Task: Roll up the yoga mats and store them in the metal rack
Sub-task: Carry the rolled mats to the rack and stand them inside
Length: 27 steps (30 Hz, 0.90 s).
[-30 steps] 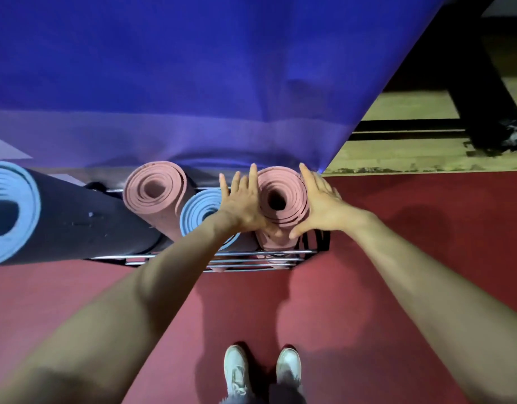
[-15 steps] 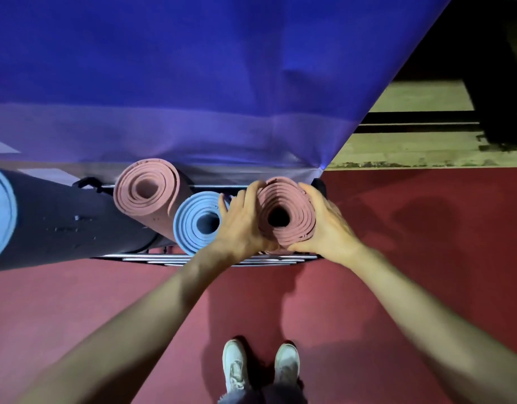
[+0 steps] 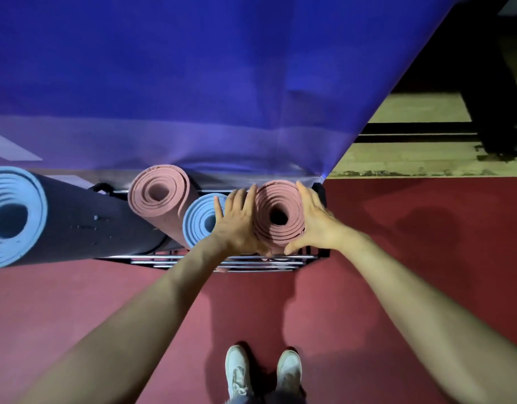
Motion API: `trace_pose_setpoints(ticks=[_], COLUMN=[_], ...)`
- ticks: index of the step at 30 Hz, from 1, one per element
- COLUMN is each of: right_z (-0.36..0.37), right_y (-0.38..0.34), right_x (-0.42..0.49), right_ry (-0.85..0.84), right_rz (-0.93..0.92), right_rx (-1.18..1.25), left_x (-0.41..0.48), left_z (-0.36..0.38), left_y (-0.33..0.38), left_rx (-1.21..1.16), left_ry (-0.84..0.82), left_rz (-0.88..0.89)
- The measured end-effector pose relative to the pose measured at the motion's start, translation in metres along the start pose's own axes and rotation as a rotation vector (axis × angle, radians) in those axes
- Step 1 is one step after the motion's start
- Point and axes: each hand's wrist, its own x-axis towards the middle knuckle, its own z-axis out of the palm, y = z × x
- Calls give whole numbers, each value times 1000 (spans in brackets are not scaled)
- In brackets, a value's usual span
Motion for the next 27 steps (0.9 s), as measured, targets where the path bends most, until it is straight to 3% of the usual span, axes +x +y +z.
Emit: trace_pose_setpoints(ticks=[3, 7, 17, 21, 27], right_z=[-3, -2, -1, 1, -6], right_y=[-10, -29, -50, -55, -54], right_x=[5, 7, 26, 31, 19], right_ry=[-8, 10, -72, 10, 171], right_rz=[14, -34, 27, 10, -20], right_rx=[-44, -193, -362, -374, -186], left_x=[-9, -22, -14, -6, -3], left_z=[-6, -6, -7, -12, -26], left_y=[-24, -59, -80, -80, -77], left_rx=[163, 208, 327, 313, 254], left_ry=[-28, -13, 5, 60, 112], left_rz=[-67, -125, 6, 38, 73])
